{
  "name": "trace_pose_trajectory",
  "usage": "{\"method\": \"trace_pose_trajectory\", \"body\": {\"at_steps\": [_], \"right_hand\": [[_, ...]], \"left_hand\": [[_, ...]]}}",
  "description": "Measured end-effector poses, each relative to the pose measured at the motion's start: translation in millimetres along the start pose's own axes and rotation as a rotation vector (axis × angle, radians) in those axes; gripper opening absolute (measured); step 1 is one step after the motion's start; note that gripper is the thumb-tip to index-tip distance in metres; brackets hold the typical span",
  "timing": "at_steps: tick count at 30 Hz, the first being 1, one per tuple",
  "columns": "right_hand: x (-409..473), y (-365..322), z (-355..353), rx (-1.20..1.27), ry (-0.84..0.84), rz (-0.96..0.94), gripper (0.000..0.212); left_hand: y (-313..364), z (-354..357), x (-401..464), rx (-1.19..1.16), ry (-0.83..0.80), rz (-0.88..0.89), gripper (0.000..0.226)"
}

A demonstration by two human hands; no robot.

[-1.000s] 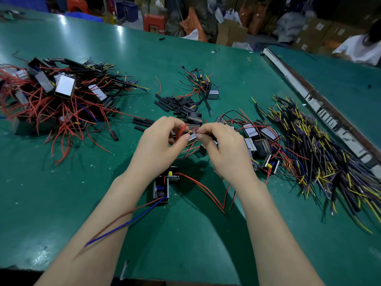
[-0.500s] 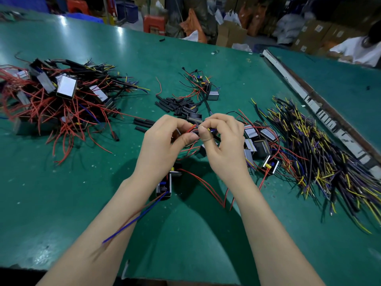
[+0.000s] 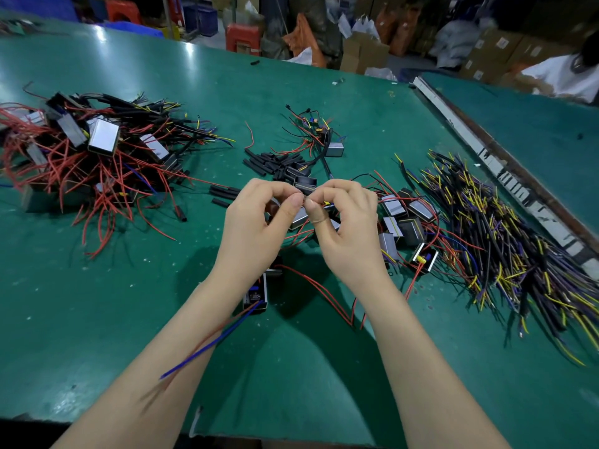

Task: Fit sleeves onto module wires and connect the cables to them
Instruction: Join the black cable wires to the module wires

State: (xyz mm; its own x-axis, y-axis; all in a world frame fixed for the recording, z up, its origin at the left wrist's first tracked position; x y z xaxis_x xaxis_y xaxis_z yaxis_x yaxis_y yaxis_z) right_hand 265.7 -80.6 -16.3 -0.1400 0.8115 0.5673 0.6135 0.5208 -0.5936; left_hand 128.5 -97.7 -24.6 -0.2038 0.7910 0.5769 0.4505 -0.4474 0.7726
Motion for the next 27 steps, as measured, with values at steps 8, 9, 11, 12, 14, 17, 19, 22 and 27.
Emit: {"method": "trace_pose_trajectory", "body": {"at_steps": [8, 9, 11, 12, 14, 17, 19, 22, 27], "right_hand": [[-0.6, -1.6, -1.3, 0.006, 0.013, 0.007, 0.014], [-0.8, -2.4, -1.0, -0.002, 0.015, 0.001, 0.015], [-1.2, -3.9, -0.3, -0.016, 0.015, -0.010, 0.014], [-1.3, -4.6, -0.1, -0.020, 0.015, -0.015, 0.014], [-1.4, -6.5, -0.3, -0.018, 0.020, -0.016, 0.015], [-1.6, -8.3, -0.9, 0.009, 0.028, 0.006, 0.018], [-2.3, -8.1, -0.3, 0.013, 0.019, 0.028, 0.016], [-1.8, -4.9, 3.0, 0.012, -0.036, 0.078, 0.011], [-0.3, 11.5, 13.6, 0.045, -0.241, 0.191, 0.011]], "left_hand": [[4.9, -0.7, -0.6, -0.033, -0.002, 0.011, 0.009], [5.4, -1.2, -0.8, -0.023, 0.002, 0.021, 0.008], [5.9, -1.8, -1.1, 0.002, 0.010, 0.033, 0.006], [5.9, -1.9, -1.0, 0.011, 0.015, 0.035, 0.008], [6.7, -2.1, -0.7, 0.001, 0.026, 0.032, 0.008], [8.5, -3.0, -0.1, -0.044, 0.039, 0.037, 0.008], [10.5, -4.6, -0.4, -0.037, 0.049, 0.074, 0.009], [16.1, -6.3, -0.8, 0.062, 0.059, 0.175, 0.008], [23.4, -1.0, -3.7, 0.206, -0.014, 0.365, 0.012]]}}
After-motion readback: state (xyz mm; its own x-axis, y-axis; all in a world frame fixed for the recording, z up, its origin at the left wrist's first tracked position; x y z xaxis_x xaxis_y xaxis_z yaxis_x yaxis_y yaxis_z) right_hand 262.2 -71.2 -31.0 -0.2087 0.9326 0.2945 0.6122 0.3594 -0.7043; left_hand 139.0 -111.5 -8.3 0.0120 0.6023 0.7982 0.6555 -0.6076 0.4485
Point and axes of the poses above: each hand's wrist, its own x-axis towards the middle knuckle, its own z-axis out of the palm, y = z × x, the point moved 8 cm from there along x, towards the middle knuckle, and after that the axes turned 2 degrees about -x, right-handed, at the moved point
